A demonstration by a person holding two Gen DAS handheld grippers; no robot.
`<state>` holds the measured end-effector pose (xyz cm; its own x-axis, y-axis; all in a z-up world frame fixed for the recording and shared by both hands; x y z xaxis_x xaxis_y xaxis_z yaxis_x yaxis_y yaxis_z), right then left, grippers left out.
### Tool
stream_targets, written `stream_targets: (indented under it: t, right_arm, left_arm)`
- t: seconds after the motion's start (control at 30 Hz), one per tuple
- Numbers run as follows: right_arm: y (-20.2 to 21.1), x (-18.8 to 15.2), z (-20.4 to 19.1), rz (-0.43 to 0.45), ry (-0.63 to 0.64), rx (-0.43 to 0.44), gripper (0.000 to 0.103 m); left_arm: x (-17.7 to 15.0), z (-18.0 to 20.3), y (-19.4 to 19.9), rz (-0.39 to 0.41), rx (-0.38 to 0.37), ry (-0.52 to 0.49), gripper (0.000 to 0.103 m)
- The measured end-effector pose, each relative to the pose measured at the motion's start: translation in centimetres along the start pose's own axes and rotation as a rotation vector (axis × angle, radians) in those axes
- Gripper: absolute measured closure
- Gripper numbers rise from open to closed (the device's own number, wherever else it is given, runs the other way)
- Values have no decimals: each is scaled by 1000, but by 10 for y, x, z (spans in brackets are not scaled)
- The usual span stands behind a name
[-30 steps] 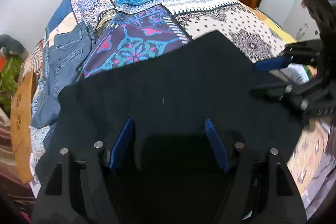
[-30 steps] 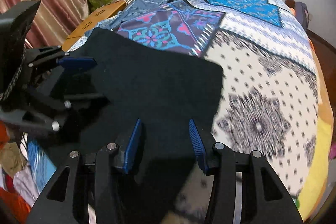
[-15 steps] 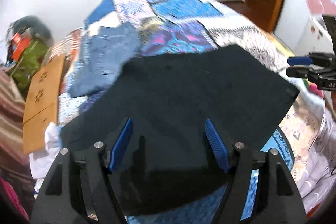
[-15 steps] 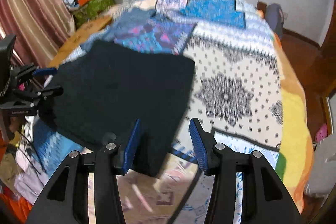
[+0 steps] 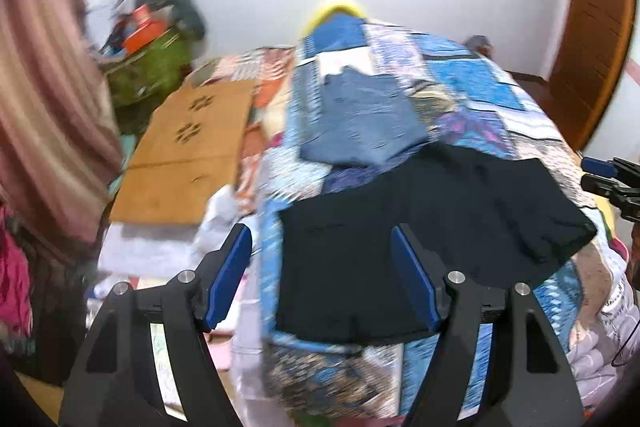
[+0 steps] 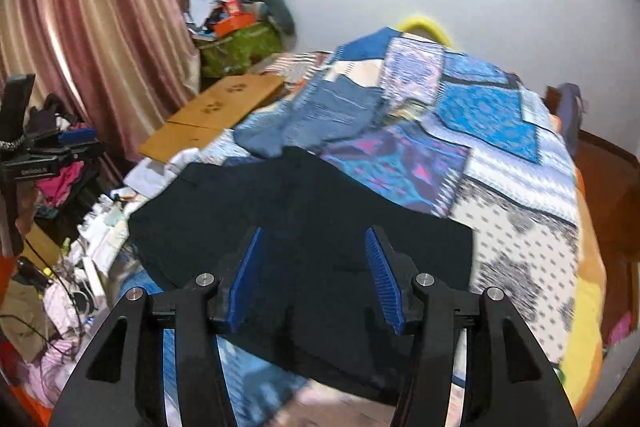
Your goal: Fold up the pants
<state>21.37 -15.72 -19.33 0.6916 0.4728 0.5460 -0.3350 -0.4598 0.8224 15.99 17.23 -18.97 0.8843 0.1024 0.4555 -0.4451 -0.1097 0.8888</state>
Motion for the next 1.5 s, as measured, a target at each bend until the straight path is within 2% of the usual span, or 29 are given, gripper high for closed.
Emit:
stream_targets:
  t: [0.13, 0.23, 0.5, 0.6, 0.7, 0.9, 1.1, 1.23, 1.37, 1.4, 1.43, 1.47, 1.5]
  right_arm:
    - [-17, 11, -27, -7, 43, 29, 54]
    - [-32, 16, -42, -26, 64, 44, 54]
    - [-86, 18, -65, -131, 77, 32, 54]
    - [-101, 12, -66, -178, 85, 5, 54]
    - [-118, 5, -68, -248, 120, -40, 54]
    - [-118, 2, -69, -237, 146, -43, 50]
    - [-120, 3, -69, -235, 145, -32, 49]
    - [-121, 3, -70, -235, 143, -26, 48]
    - [-121, 3, -70, -234, 145, -20, 48]
    - [-121, 3, -70, -234, 145, -18, 48]
    - [-121, 2, -70, -233, 144, -16, 48]
    - [-121, 2, -70, -232, 143, -14, 48]
    - [-121, 3, -70, -232, 143, -14, 48]
  left_arm:
    - [-23, -34, -20, -61, -38, 88, 31]
    - [-45, -51, -49, -128, -110, 162, 31]
    - [-88, -44, -109, -228, -296, 283, 31]
    - [-95, -37, -120, -244, -385, 329, 31]
    - [-99, -29, -125, -258, -481, 332, 31]
    - [-105, -29, -137, -288, -561, 416, 30]
    - [-95, -35, -147, -260, -639, 512, 16]
    - [-84, -37, -159, -249, -657, 557, 15]
    - [-74, -36, -168, -234, -624, 573, 16]
    - [-71, -35, -170, -228, -595, 583, 20]
    - [-70, -36, -171, -225, -571, 585, 28]
    - [-68, -35, -173, -222, -526, 582, 34]
    - [-66, -33, -174, -221, -468, 569, 45]
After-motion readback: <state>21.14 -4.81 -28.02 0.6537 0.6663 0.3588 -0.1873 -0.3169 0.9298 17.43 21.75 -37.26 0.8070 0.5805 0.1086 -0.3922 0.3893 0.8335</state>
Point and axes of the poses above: each gripper's, at about its wrist camera, not at the fingertips, and y roughly against the way its jaws point, z to its right, x to its top, the point moved 3 cm from there along -y, roughly the way its jaws point, and after that the axes turned 14 degrees about -z, right-handed, at the moved point
